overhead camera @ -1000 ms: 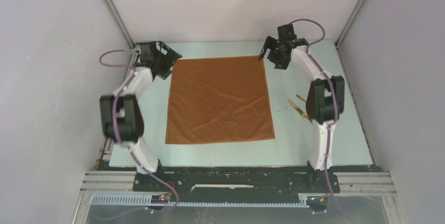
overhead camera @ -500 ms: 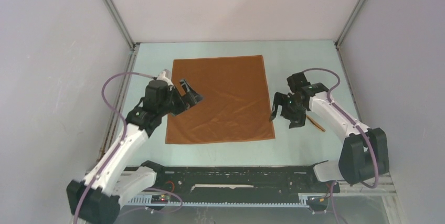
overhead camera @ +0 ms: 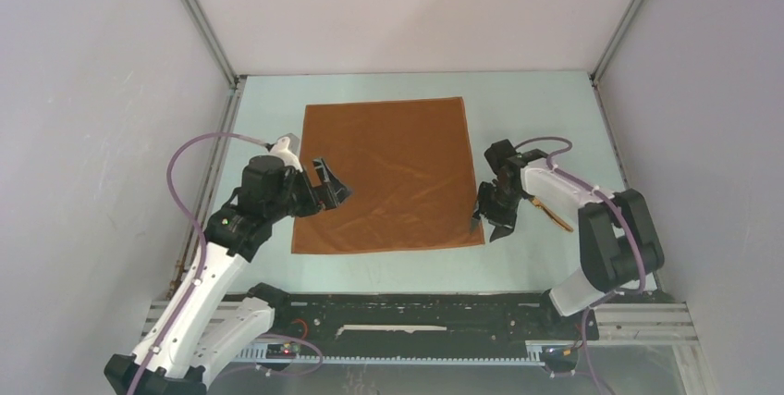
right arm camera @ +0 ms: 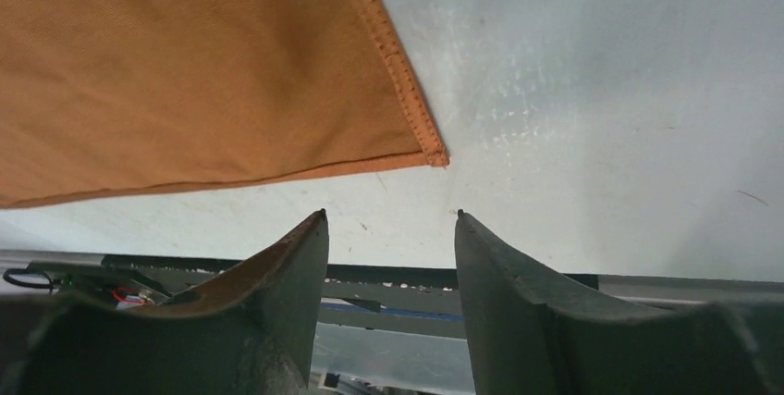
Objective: Fold the napkin into a case and place the utensils inside
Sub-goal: Pick up the flattened napkin from the center of the board.
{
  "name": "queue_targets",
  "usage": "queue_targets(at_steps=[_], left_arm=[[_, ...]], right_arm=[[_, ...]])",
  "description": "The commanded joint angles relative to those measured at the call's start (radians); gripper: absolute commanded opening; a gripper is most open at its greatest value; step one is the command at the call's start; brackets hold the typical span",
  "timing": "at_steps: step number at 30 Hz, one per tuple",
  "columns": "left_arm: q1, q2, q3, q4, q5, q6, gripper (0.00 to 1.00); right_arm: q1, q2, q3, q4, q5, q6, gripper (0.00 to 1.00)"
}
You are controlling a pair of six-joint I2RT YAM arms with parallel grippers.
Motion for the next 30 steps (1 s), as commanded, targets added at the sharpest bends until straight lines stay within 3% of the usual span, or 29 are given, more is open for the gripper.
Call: queue_targets(at_steps=[1,8,30], left_arm=[[-0.002,-0.016,0.072,-0.048,-0.017,0.096,0.99],[-0.002,-0.020,0.074,-0.061,-0.037,0.106,0.99],[-0.103,-0.001,0.103,-0.109,-0.160,0.150,0.99]], right_arm=[[0.019,0.055,-0.007,0.012,0.010,0.085,0.60],[0.020,0.144,-0.006,0.044,0.005,0.128,0.51],[0.015,0.198,0.101,-0.084,0.076,0.148,0.56]])
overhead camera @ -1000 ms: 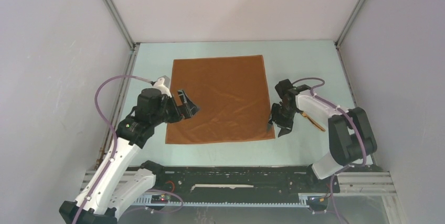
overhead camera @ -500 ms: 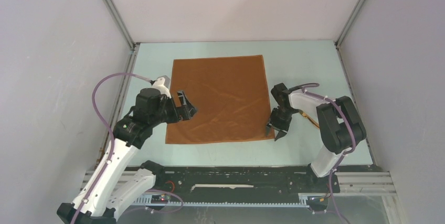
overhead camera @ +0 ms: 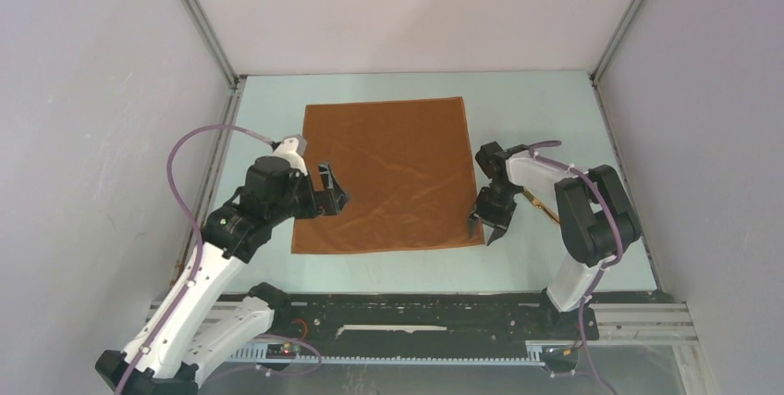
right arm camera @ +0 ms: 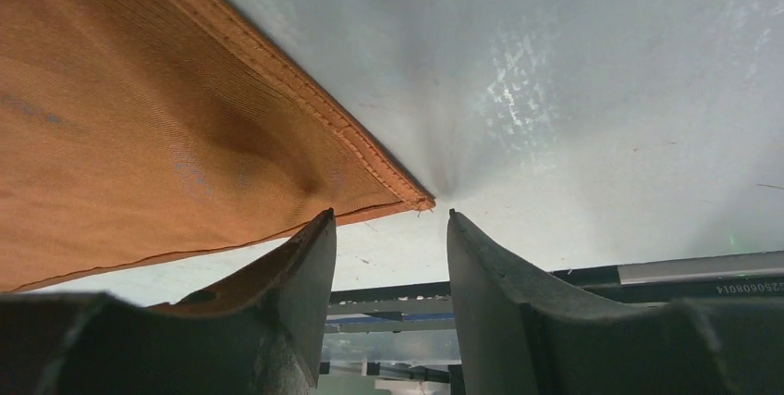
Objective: Fold the napkin into a case and place the utensils inside
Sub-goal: Pick up the flattened napkin from the center of the board.
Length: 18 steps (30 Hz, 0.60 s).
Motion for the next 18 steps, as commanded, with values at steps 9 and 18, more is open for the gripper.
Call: queue_targets(at_steps=[9,18], left_arm=[[-0.019,-0.026,0.038,-0.026,-0.073,0.038,1.00],[-0.022,-0.040,0.054,-0.058,-0.090,0.044,1.00]], right_arm=[[0.021,0.053,0.045,-0.024,0.038,0.017,0.56],[0.023,0.080,0.041,0.001,0.087,0.013,0.52]])
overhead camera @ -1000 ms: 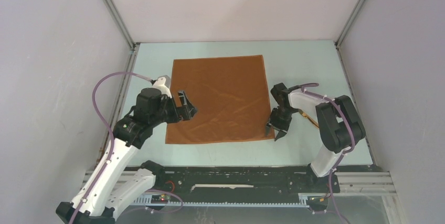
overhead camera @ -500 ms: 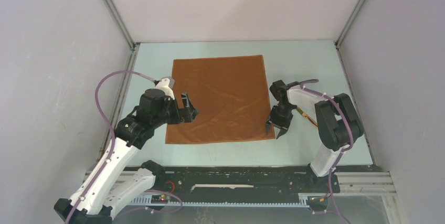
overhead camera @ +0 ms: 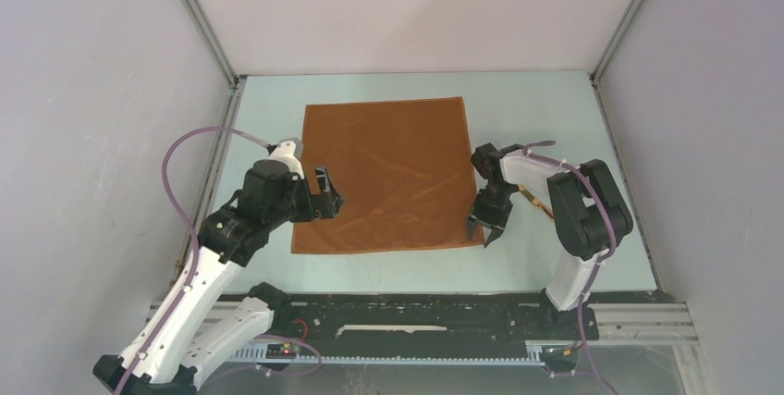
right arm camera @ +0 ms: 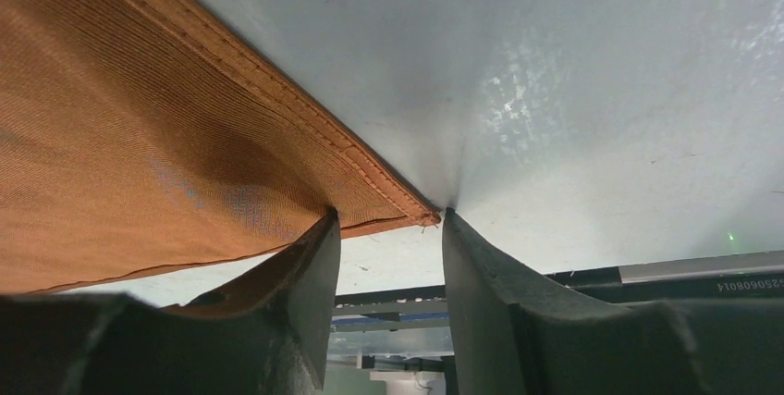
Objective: Fold the napkin into a case and place the utensils inside
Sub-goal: Pick up the flattened napkin from the center of the board.
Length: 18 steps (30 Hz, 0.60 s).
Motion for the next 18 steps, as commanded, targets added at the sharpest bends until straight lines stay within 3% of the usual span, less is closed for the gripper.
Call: queue_targets(at_steps=[1,8,12,16,18], left_arm=[[-0.009,-0.016,0.050,-0.012,-0.028,0.030,1.00],[-0.009,-0.018,0.028,-0.011,-0.039,0.010,1.00],[-0.006,-0.014,-0.004,-0.013,-0.057,-0.035,1.00],[0.005,-0.013,-0.039,-0.048,-0.120,-0.132,1.00],[0.018,-0.011,-0.060,-0.077,-0.165,-0.202,1.00]], right_arm=[[0.008,0.032,0.014,0.019,0.077,0.014,0.50],[0.008,-0.005,-0.012,0.045,0.102,0.028,0.35],[0.012,-0.049,-0.031,0.057,0.105,0.034,0.21],[0.020,-0.087,-0.040,0.076,0.097,0.038,0.00],[0.033,-0.108,-0.041,0.081,0.104,0.035,0.00]])
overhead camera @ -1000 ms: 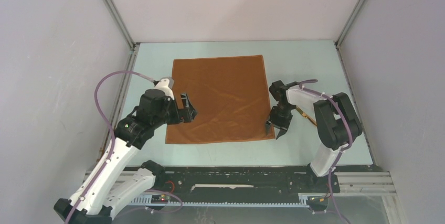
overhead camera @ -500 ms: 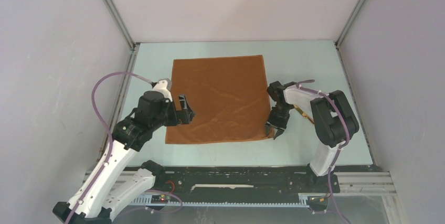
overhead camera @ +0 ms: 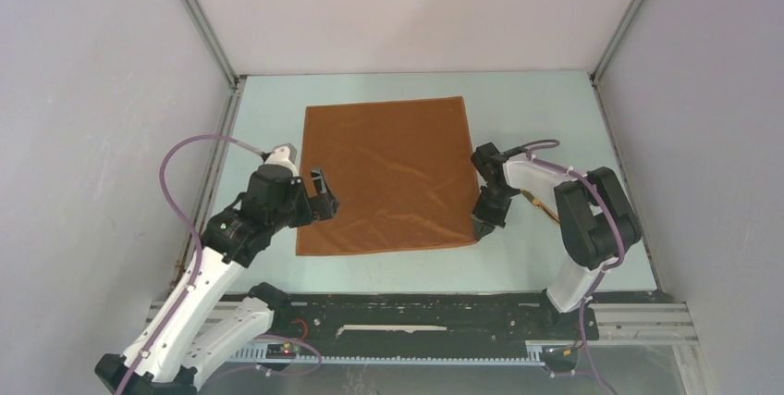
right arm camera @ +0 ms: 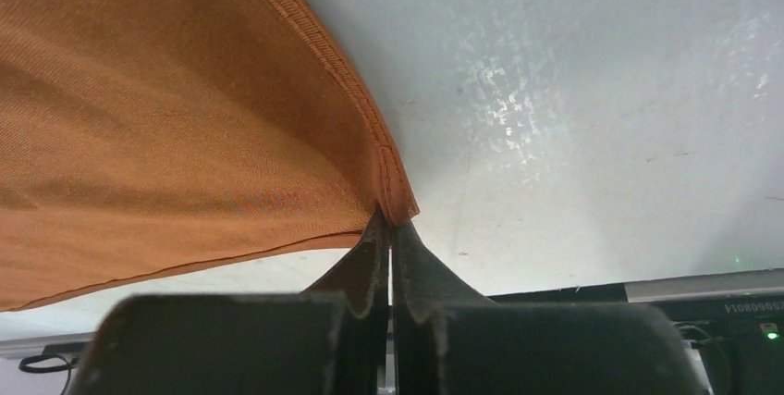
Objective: Fold the napkin into a case and place the utensils inside
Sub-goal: Pick up the flattened napkin from the center of the board.
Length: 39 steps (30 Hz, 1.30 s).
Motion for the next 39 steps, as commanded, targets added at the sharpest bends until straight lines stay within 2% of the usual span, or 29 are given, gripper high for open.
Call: queue_targets(at_steps=[1,7,11,14,18,25,29,39], left_arm=[[0.026,-0.004,-0.048,-0.064,-0.104,-0.160,1.00],[0.065,0.033,-0.116,-0.189,-0.222,-0.416,1.00],[0.107,0.060,-0.191,-0.216,-0.220,-0.562,0.97],[0.151,0.080,-0.240,-0.196,-0.202,-0.621,0.92],[0.188,0.142,-0.240,-0.198,-0.240,-0.645,0.85],[0.190,0.287,-0.213,-0.157,-0.229,-0.639,0.74],[0.192,0.363,-0.217,-0.126,-0.237,-0.664,0.60],[0.196,0.489,-0.193,-0.077,-0.258,-0.651,0.60]], right_arm=[[0.026,-0.064,-0.013,0.039,0.081,0.008,0.00],[0.058,-0.145,-0.013,0.014,0.093,0.017,0.00],[0.061,-0.189,-0.012,0.038,0.078,0.035,0.00],[0.067,-0.201,-0.013,0.055,0.072,0.038,0.00],[0.071,-0.201,-0.014,0.061,0.081,0.032,0.00],[0.069,-0.210,-0.022,0.088,0.058,0.015,0.00],[0.063,-0.219,-0.040,0.094,0.064,0.005,0.00],[0.032,-0.240,-0.082,0.115,0.053,-0.003,0.00]])
